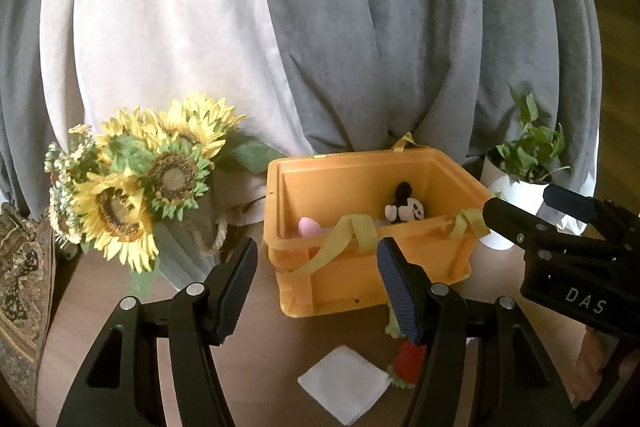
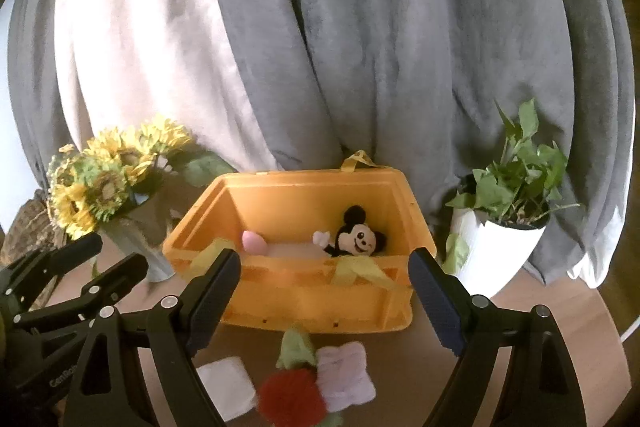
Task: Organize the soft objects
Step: 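Withdraw both tools from the crate toward the remaining soft items, then grasp the white cloth with the left tool while the right tool grasps the red pompom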
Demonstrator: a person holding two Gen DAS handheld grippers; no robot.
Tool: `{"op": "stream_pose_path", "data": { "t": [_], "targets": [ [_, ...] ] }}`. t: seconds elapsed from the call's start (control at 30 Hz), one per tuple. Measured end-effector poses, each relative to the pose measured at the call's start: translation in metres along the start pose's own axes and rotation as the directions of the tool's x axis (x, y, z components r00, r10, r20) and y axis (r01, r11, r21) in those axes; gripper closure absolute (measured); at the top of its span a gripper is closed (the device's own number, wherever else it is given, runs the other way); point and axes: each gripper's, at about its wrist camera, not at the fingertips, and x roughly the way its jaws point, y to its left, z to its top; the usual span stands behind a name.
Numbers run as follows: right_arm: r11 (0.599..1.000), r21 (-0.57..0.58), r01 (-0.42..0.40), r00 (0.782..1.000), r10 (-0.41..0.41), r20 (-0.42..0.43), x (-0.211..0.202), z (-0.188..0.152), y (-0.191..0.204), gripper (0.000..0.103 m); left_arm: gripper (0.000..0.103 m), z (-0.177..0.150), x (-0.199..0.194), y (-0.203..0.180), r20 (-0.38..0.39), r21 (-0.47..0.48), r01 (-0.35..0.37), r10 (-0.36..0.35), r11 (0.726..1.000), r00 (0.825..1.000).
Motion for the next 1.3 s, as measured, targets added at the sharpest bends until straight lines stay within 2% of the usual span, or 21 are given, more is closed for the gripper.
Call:
{"op": "stream_pose_path", "data": {
  "t": [0.43,1.07,1.3],
  "targets": [
    [0.999,-0.047,-0.006,1.0,0.005,-0.019,-0.016,-0.029,0.023,0.016,0.042,-0.037,-0.011,0.002,-0.058,-0.005,0.02,-0.02,1.0,0.998],
    [0.996,-0.089,-0.025,0.992,0.013,-0.128,0.011,-0.081,0.035,0.017,0.042,-0.088,0.017,0.002,-0.178,0.057,0.065,-0.054,0.996,0.983],
    [0.996,-0.088,-0.031,0.98,0.013,-0.199,0.03,-0.101,0.035,0.023,0.042,-0.104,0.034,-0.001,-0.229,0.103,0.085,-0.059,0.991,0.972]
  ]
}}
